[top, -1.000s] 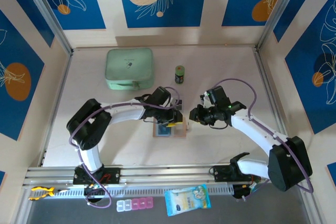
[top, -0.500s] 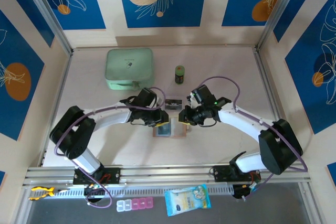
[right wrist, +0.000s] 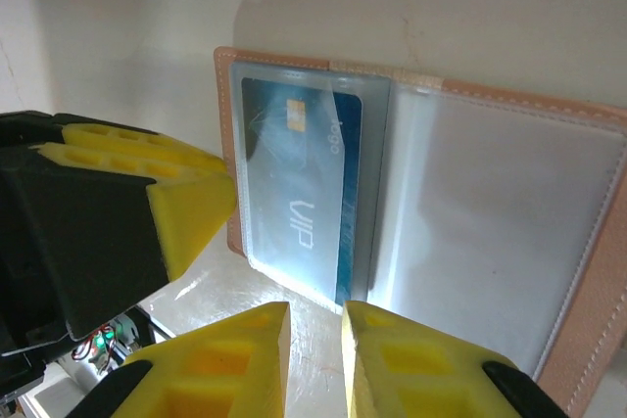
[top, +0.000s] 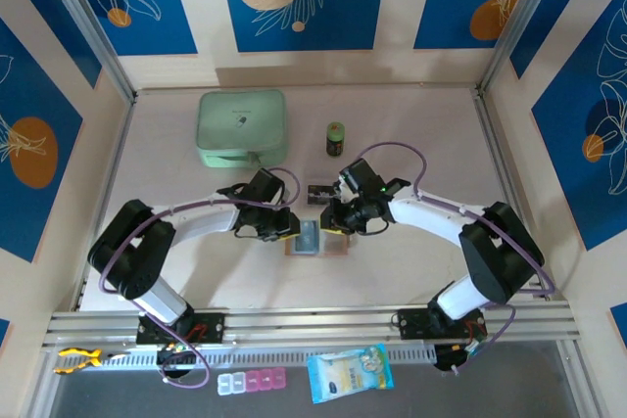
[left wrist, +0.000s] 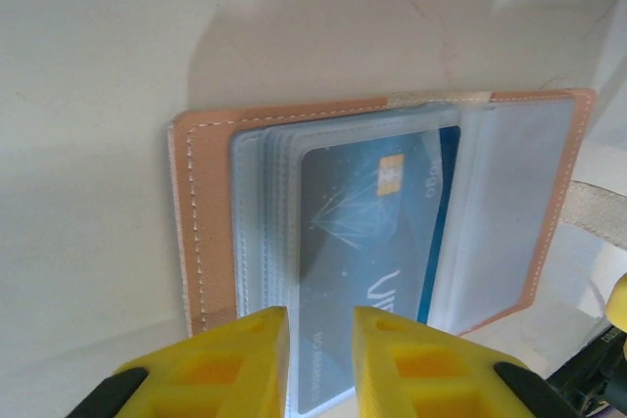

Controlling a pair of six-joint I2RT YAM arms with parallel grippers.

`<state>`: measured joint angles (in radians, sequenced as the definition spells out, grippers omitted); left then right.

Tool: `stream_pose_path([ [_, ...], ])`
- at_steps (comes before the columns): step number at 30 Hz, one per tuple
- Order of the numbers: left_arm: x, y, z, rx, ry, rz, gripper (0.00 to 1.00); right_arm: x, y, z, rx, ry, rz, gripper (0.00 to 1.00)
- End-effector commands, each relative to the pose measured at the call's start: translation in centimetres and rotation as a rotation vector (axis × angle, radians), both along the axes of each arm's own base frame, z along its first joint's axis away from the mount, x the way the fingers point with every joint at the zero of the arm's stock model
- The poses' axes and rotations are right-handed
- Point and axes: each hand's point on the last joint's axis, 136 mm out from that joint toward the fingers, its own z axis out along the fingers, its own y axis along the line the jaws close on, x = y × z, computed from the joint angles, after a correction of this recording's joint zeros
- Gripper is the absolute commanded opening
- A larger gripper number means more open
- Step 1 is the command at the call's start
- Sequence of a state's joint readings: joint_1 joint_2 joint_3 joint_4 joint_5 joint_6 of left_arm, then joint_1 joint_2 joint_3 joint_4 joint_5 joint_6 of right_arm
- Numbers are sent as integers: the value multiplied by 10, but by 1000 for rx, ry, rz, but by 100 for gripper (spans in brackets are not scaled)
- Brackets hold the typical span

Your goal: Take the credit cards out of the card holder

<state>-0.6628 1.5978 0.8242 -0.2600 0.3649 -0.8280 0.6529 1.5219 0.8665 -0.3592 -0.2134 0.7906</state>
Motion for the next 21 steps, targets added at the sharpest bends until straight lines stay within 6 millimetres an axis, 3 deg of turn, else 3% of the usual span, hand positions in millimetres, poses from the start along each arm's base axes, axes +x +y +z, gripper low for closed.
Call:
stream_pose_path([
  [1,-7,9,-16,42,36,-6,23,2,10,3,24,11,10,22],
  [21,-14,17,-28,87,66,-10,19,1,31,-23,53,74,44,23],
])
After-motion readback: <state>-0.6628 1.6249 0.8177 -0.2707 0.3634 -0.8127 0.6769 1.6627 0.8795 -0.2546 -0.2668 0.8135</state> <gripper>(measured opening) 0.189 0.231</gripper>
